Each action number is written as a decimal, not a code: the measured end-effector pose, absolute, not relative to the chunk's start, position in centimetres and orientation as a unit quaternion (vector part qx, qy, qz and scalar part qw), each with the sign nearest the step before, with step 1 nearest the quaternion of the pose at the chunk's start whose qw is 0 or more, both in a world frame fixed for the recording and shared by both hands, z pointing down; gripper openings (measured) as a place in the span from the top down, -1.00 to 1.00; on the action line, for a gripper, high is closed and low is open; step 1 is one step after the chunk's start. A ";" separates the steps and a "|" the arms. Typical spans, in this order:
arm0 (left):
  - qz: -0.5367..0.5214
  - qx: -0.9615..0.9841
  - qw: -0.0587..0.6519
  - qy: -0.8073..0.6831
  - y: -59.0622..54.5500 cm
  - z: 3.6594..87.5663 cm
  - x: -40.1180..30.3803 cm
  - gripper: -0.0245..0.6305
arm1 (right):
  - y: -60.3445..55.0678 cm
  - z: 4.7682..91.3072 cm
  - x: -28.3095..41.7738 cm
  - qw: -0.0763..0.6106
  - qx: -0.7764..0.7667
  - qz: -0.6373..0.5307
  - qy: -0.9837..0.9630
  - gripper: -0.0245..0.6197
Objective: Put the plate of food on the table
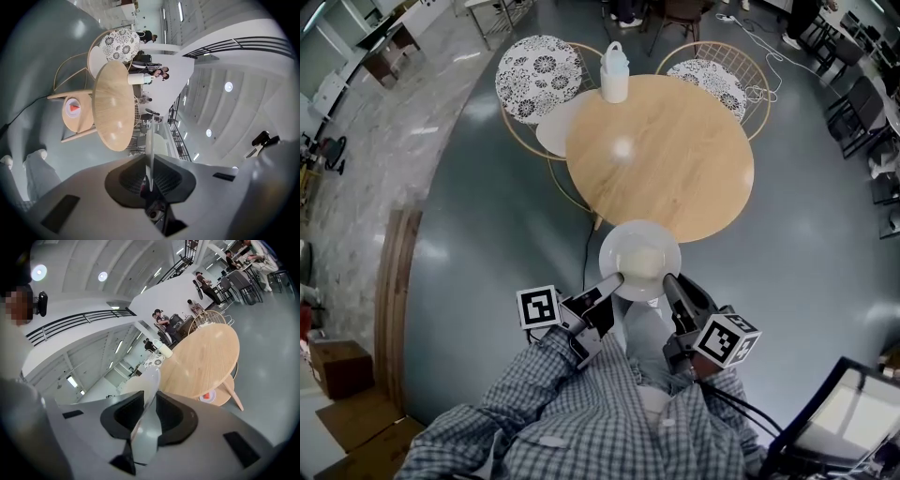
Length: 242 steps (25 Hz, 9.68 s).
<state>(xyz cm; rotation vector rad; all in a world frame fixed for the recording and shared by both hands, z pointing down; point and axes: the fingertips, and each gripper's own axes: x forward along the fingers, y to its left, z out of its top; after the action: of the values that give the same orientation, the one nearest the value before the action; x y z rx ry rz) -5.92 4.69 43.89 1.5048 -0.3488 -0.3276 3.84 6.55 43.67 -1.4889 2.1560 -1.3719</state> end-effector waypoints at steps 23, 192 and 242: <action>-0.207 0.668 0.680 -0.221 -1.7 44.3 1.4 0.81 | -1.6 44.2 11.3 0.040 -0.432 -0.469 0.769 0.66; -0.244 0.712 0.593 -0.286 -7.4 44.3 -3.9 0.90 | -2.8 47.0 15.3 -0.094 -0.507 -0.319 0.795 0.89; -0.074 0.831 0.513 -0.203 -4.4 41.3 2.1 0.90 | -3.3 42.6 11.5 -0.047 -0.519 -0.273 0.808 0.90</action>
<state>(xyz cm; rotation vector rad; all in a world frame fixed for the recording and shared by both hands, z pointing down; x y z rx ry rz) 2.13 -4.37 41.32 1.9971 -0.4872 -0.1786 11.53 -3.26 42.63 -1.6820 2.6184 -0.8845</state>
